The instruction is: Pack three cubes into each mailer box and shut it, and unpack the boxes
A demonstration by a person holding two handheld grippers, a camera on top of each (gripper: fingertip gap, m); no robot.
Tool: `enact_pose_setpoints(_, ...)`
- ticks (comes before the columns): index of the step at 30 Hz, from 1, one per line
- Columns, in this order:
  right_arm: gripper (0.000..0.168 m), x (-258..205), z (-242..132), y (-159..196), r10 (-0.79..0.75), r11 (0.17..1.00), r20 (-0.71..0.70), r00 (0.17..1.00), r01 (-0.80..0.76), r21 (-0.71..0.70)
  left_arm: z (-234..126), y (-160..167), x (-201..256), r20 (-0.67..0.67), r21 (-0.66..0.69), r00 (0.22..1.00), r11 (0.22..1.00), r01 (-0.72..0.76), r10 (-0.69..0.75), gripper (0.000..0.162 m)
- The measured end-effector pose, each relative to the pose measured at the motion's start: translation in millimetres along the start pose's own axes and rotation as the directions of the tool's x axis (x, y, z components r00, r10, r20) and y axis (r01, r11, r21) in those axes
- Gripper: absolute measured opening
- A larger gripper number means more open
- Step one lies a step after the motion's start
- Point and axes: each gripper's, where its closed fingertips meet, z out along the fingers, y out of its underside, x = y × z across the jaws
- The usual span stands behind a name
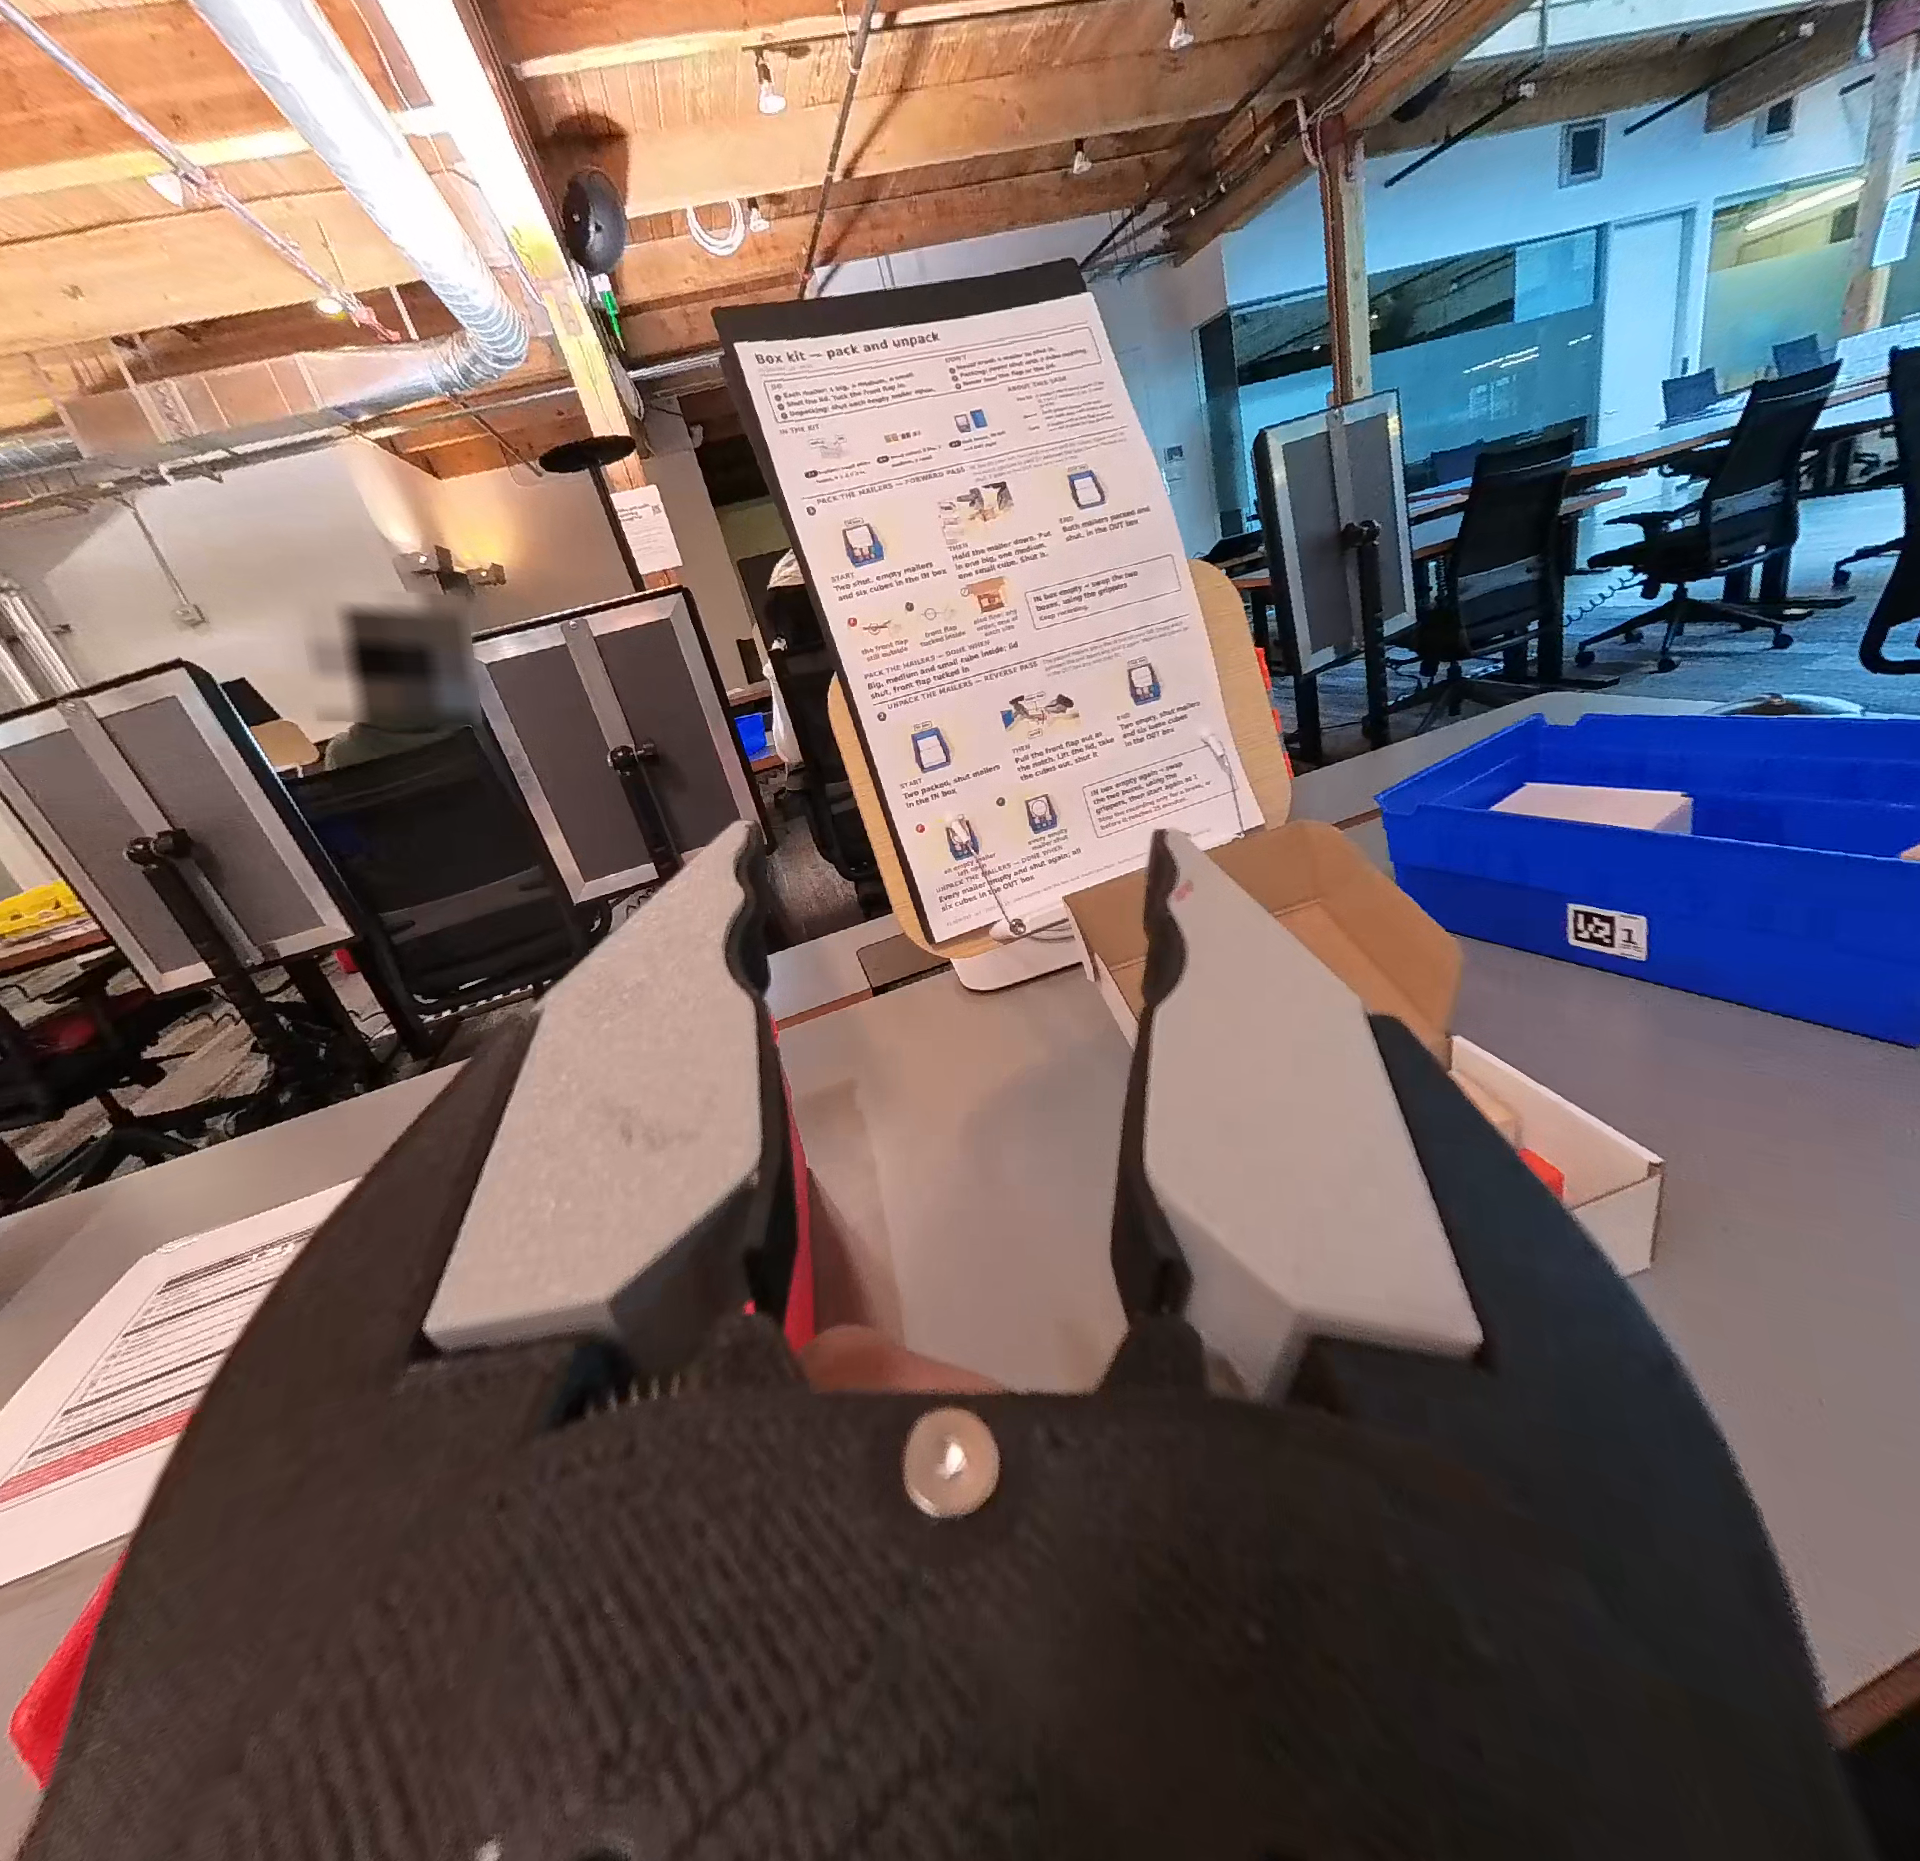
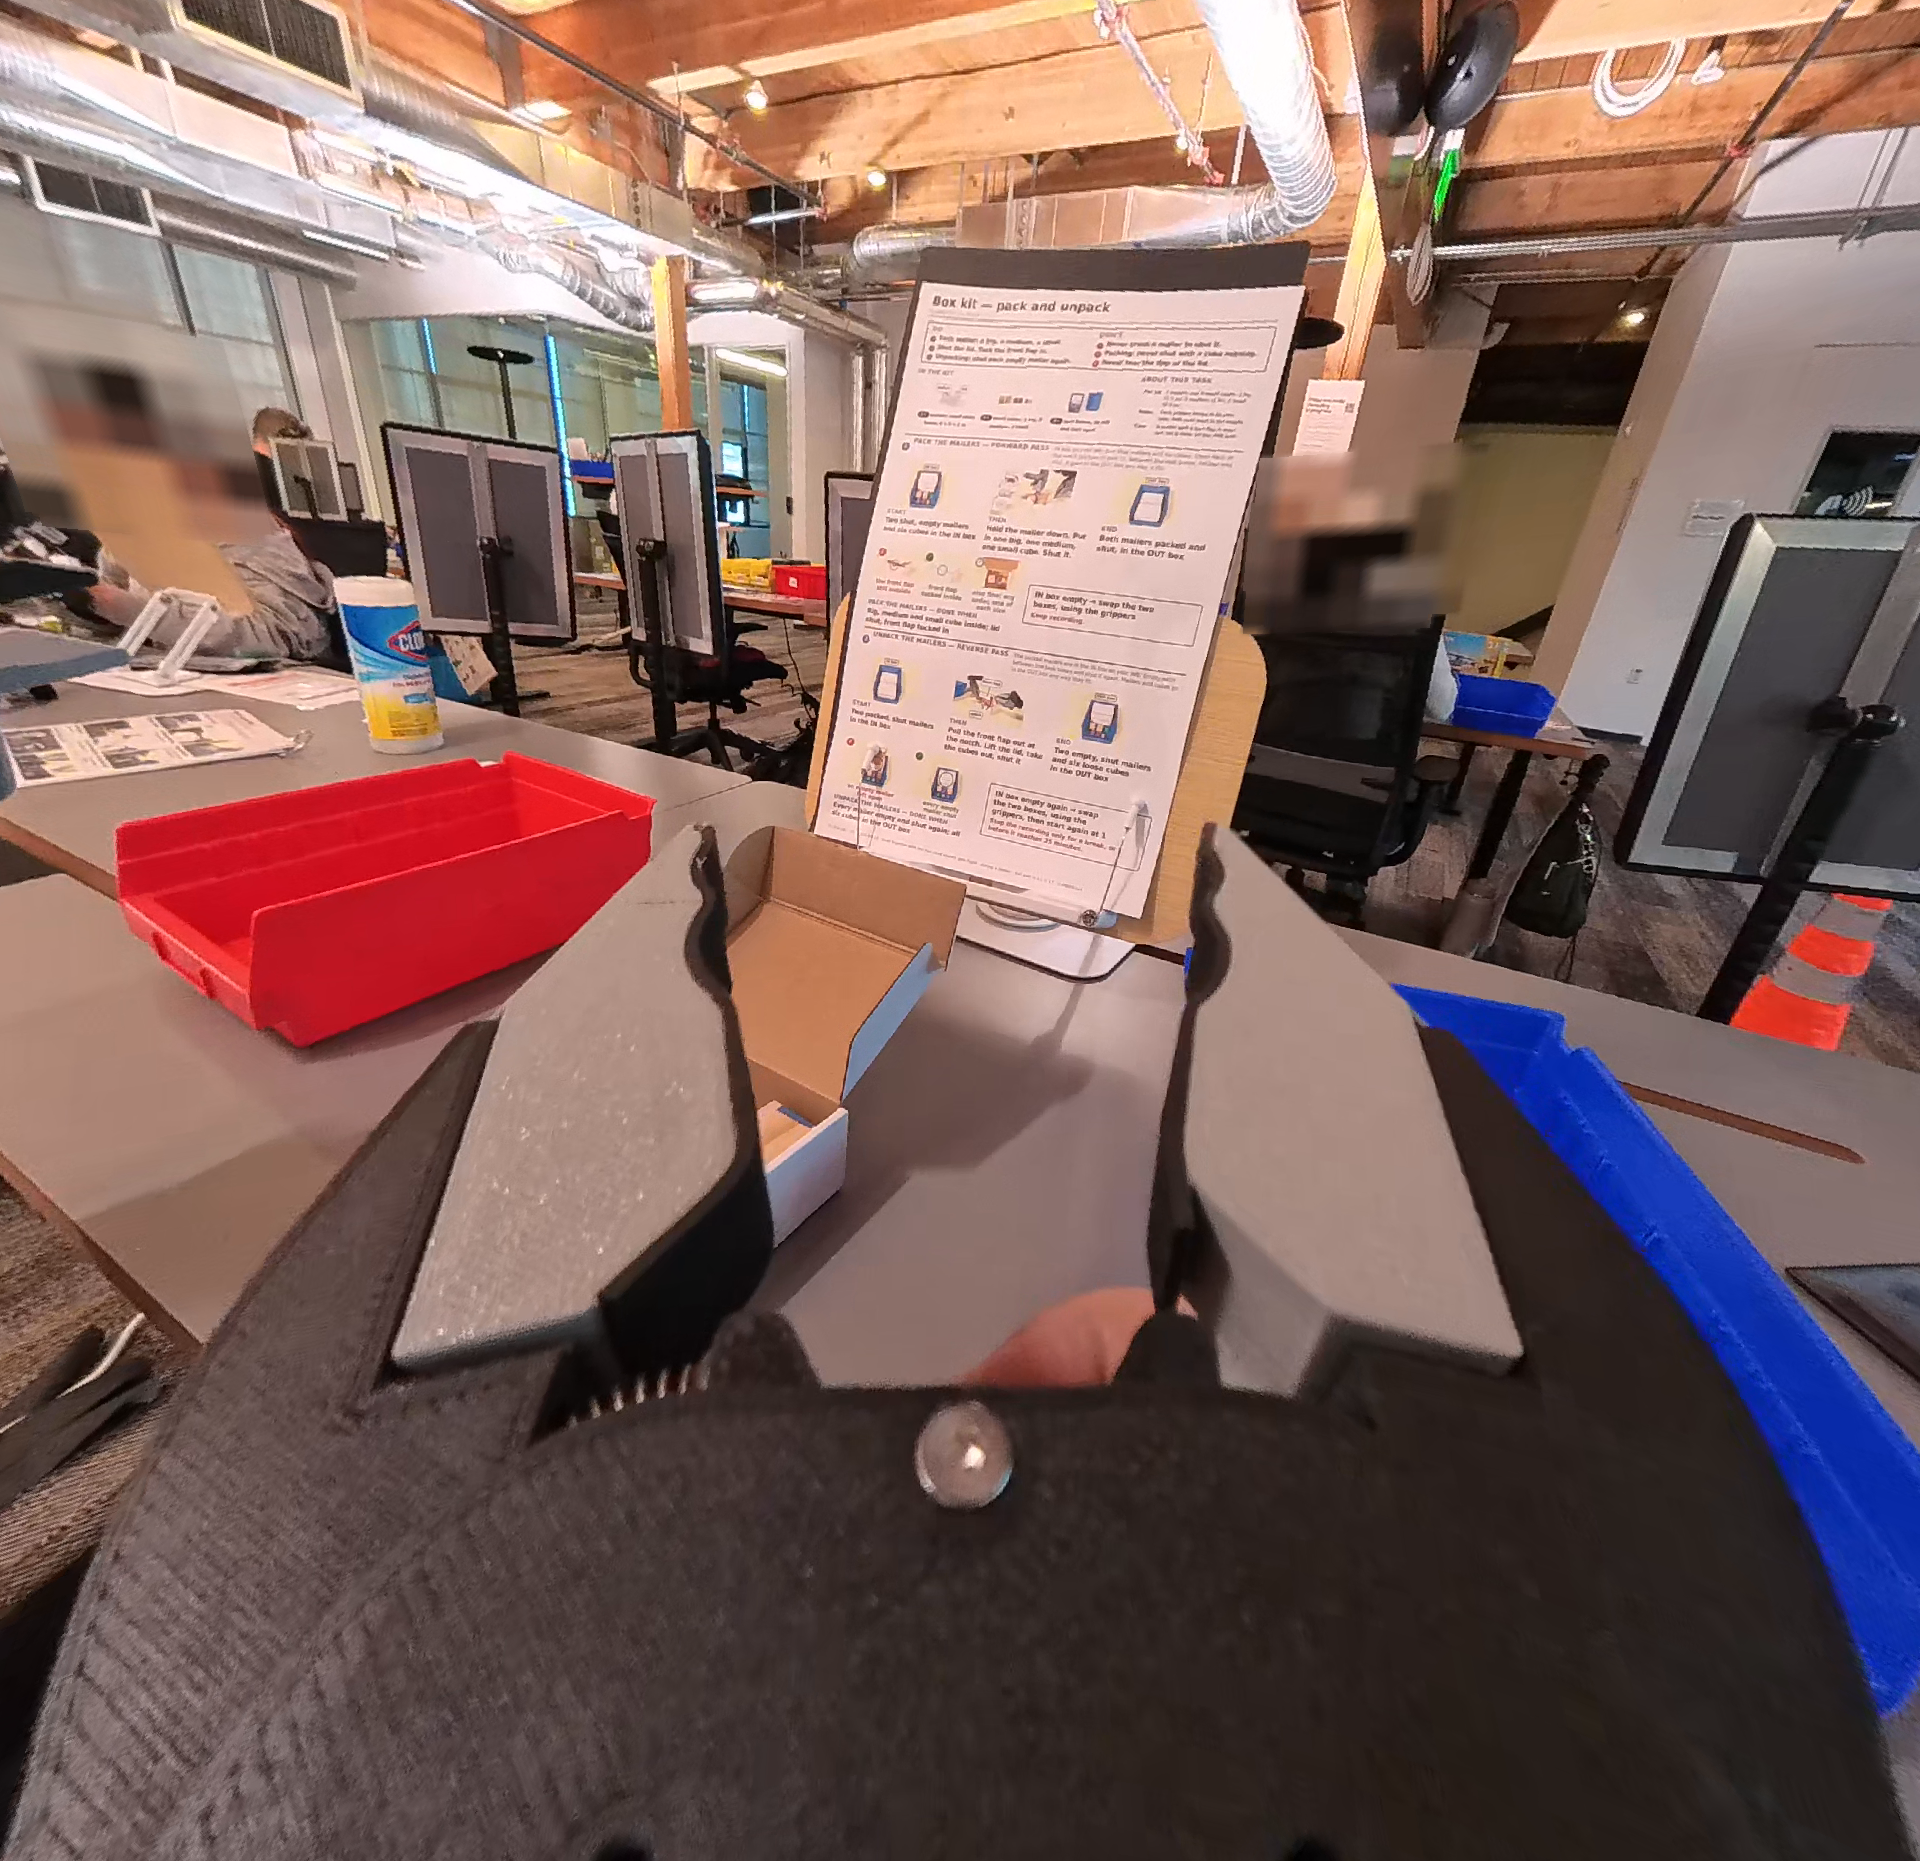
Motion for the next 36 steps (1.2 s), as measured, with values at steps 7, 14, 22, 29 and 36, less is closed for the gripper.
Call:
enact_pose_setpoints(7, 0.088, -2.5, 2.2, 3.4, 0.001, 1.000, 0.012, 1.000, -0.001, -0.012, 1.2, 2.2, 3.7, -0.014, -0.010, 1.000, 1.000, -0.003, 0.003, 0.071)
enact_pose_setpoints(14, 0.087, -4.2, 2.0, 4.8, 0.001, 1.000, 0.016, 1.000, -0.001, -0.020, 0.7, 3.6, 5.6, -0.030, -0.018, 1.000, 1.000, -0.002, 0.001, 0.068)
enact_pose_setpoints(22, 0.077, -35.6, 22.1, 34.9, 0.025, 0.990, 0.144, 0.989, -0.005, -0.141, 22.8, 38.6, 46.6, -0.238, -0.155, 0.965, 0.985, 0.077, -0.113, 0.061)
enact_pose_setpoints(29, 0.049, -99.8, 68.7, 112.9, 0.041, 0.911, 0.391, 0.919, 0.126, -0.392, 58.0, 113.3, 102.9, -0.390, -0.378, 0.912, 0.925, -0.030, -0.130, 0.063)
enact_pose_setpoints(36, 0.039, -129.4, 120.7, 170.8, -0.004, 0.723, 0.544, 0.839, 0.378, -0.578, 72.8, 159.7, 110.7, -0.393, -0.486, 0.903, 0.873, -0.041, -0.175, 0.063)
